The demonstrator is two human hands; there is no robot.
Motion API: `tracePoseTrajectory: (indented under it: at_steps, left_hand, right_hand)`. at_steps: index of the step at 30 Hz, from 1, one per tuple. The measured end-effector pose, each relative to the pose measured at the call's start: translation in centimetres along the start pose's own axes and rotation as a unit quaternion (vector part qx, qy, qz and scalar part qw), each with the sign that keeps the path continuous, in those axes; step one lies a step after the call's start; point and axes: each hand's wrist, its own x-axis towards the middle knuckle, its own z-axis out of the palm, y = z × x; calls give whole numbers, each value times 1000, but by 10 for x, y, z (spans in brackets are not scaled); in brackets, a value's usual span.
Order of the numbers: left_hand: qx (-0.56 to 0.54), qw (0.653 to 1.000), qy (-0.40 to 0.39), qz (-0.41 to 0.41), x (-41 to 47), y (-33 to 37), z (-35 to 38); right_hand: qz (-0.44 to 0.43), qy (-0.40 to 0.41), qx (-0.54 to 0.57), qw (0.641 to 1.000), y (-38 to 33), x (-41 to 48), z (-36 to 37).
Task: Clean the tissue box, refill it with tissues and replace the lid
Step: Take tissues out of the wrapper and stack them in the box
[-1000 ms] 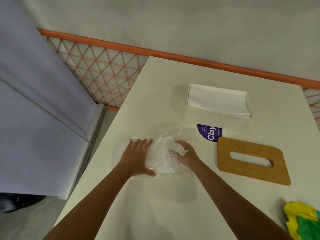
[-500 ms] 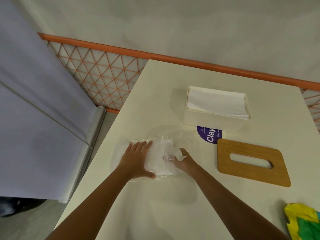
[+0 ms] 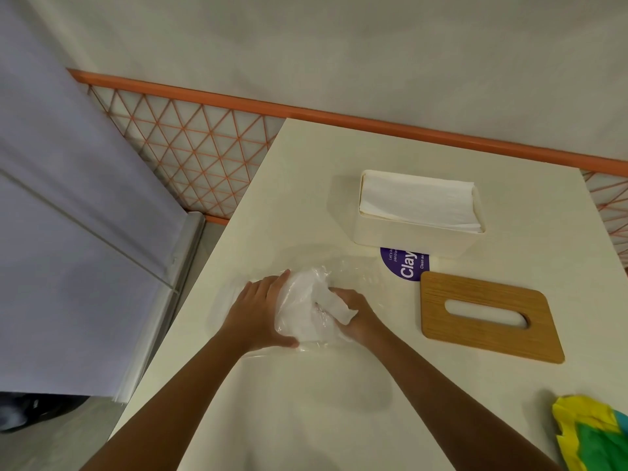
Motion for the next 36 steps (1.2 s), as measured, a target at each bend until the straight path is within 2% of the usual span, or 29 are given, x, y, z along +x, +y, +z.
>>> tracePoseTrajectory:
  at_steps: [3,6,11,19,24,27,29,31,36]
  left_hand:
    - [-12,1000,3,-6,-2,2,-5]
    - [-24,1000,0,-9,-4,4,-9]
    - [-14,1000,-16,-13,-4,4,-9]
    - [-30,999,-19,-17,-2,5,-12]
    - [-26,999,-24,-19,-1,3,-11]
    - [-35,999,-25,-26,-1,1,-11]
    - [-34,999,-23,-27,-1,0,-11]
    - [-31,999,-23,-24,-2,0,-10]
    - [-25,999,-30,-21,0,1,-10]
  right_hand:
    - [9,42,64,997,3,1,-12]
    - [59,90,161,981,1,3,-26]
    - [135,65,203,968,14,3,-33]
    - [73,135,104,983,14,-3,-34]
    - [8,106,29,994,12,-6,-36]
    - [38,125,142,981,15,-1,-44]
    - [84,154,242,954,20,1,-52]
    - [130,176,284,933,29,4,-57]
    - [193,93,338,916,40,0,-56]
